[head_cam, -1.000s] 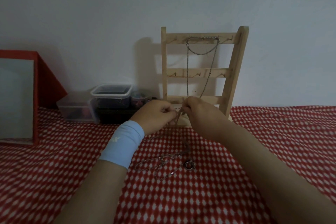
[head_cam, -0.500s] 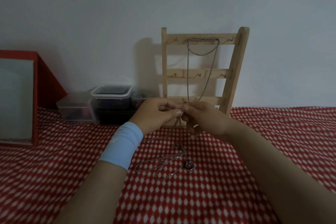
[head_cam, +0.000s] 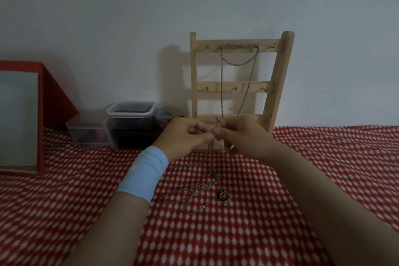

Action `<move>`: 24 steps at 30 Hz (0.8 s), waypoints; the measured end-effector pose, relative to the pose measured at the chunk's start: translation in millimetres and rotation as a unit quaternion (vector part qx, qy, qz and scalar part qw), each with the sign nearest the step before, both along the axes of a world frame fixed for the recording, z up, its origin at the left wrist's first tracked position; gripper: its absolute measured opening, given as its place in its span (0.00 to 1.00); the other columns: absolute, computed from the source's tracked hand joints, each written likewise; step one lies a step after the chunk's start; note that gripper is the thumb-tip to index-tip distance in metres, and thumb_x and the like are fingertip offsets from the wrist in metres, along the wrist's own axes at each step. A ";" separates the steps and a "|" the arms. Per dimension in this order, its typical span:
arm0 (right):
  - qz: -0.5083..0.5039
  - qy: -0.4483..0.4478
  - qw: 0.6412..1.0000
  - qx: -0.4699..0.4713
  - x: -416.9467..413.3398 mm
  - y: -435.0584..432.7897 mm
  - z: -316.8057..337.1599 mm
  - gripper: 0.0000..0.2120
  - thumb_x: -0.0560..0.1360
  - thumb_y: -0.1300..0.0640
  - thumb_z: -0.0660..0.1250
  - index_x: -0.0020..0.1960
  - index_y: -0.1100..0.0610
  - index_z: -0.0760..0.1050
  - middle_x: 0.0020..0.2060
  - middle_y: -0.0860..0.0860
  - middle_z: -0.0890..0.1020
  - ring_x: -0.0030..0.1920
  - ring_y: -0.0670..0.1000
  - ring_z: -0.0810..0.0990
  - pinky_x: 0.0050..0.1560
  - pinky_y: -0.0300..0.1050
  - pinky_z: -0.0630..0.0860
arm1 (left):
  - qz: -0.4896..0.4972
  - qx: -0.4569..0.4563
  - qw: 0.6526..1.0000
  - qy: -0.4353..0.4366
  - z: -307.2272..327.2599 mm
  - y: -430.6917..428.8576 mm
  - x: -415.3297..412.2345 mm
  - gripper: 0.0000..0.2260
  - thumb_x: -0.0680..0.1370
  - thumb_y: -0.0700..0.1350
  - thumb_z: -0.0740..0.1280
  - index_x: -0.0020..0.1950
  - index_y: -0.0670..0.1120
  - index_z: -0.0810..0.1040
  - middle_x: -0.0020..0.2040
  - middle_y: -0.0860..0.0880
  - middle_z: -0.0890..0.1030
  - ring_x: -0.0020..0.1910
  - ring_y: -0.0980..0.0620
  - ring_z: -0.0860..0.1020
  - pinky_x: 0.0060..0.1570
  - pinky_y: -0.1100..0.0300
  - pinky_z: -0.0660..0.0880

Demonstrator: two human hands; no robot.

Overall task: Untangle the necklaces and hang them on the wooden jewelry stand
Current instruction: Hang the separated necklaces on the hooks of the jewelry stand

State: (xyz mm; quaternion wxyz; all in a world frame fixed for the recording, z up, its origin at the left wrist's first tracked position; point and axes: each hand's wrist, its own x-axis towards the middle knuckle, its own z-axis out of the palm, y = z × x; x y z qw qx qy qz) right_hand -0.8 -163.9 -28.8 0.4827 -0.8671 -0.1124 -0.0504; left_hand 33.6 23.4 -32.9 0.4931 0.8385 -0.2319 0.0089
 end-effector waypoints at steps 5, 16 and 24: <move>0.032 -0.044 0.965 -0.255 0.2 3.5 -2.4 0.06 0.85 0.51 0.58 0.49 0.46 0.71 0.44 0.45 0.78 0.44 0.44 0.77 0.44 0.42 0.72 | -0.018 0.125 0.992 -0.028 4.2 -4.0 -4.1 0.08 0.73 0.43 0.69 0.36 0.54 0.80 0.36 0.56 0.80 0.38 0.60 0.77 0.44 0.64 0.74; 0.016 -0.108 0.968 -0.228 1.7 -0.1 -4.5 0.10 0.83 0.52 0.63 0.45 0.51 0.78 0.38 0.45 0.80 0.38 0.43 0.77 0.41 0.43 0.75 | -0.012 0.004 1.000 -0.006 -1.3 -7.3 -4.3 0.09 0.75 0.39 0.68 0.44 0.54 0.81 0.44 0.54 0.83 0.46 0.57 0.80 0.51 0.62 0.77; -0.041 -0.131 0.990 0.014 1.0 -0.8 -5.4 0.03 0.76 0.57 0.75 0.44 0.53 0.86 0.33 0.43 0.85 0.28 0.40 0.79 0.30 0.31 0.74 | 0.008 -0.076 0.997 0.032 -2.8 -4.8 -2.5 0.06 0.73 0.45 0.75 0.48 0.53 0.85 0.47 0.55 0.86 0.49 0.60 0.82 0.55 0.60 0.78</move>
